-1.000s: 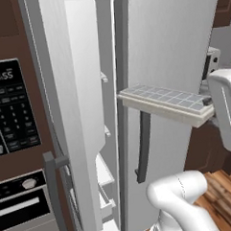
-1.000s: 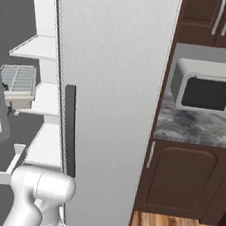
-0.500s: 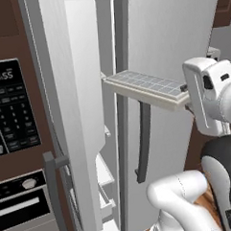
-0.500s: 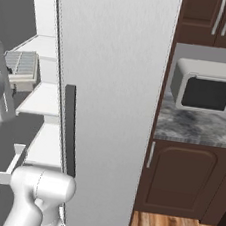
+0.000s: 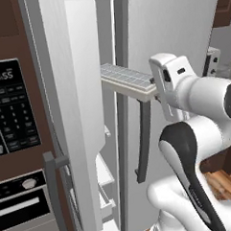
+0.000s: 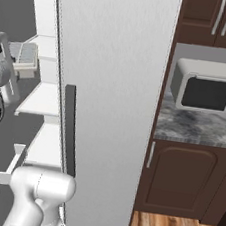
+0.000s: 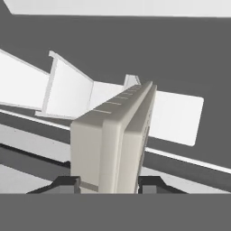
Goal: The ice cube tray has been filled with water. Take the tray and place it in the freezer to make ice. Close the freezer door after placing the tray.
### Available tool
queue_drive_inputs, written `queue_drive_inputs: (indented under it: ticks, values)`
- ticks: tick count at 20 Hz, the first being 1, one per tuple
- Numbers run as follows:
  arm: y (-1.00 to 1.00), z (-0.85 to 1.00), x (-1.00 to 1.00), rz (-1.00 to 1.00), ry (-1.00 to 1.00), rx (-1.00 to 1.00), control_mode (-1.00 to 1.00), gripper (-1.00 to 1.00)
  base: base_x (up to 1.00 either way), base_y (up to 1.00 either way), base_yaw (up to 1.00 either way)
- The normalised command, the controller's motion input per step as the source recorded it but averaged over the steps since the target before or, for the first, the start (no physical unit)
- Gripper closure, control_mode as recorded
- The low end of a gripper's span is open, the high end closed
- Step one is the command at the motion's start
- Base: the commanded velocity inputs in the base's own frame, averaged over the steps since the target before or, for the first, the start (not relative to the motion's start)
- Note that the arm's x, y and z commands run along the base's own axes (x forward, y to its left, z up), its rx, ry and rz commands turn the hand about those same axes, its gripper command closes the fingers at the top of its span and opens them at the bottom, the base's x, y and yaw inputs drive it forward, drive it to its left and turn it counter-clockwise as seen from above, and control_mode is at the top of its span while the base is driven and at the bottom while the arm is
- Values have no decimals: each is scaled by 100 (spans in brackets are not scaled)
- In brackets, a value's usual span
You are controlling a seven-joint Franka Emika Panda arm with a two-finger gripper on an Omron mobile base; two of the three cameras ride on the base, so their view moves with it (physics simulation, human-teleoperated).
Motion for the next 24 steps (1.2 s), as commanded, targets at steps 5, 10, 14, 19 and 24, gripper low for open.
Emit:
queue_drive_inputs:
  ticks: [5,10,14,19,24]
  values:
    - [34,0,73,0,0,0,-100,100,0,0,0]
    - [38,0,79,1,0,0,-100,100,0,0,0]
    - [17,0,82,3,2,0,-100,100,0,0,0]
    - [22,0,72,3,6,0,-100,100,0,0,0]
    - [37,-4,61,0,9,0,-100,100,0,0,0]
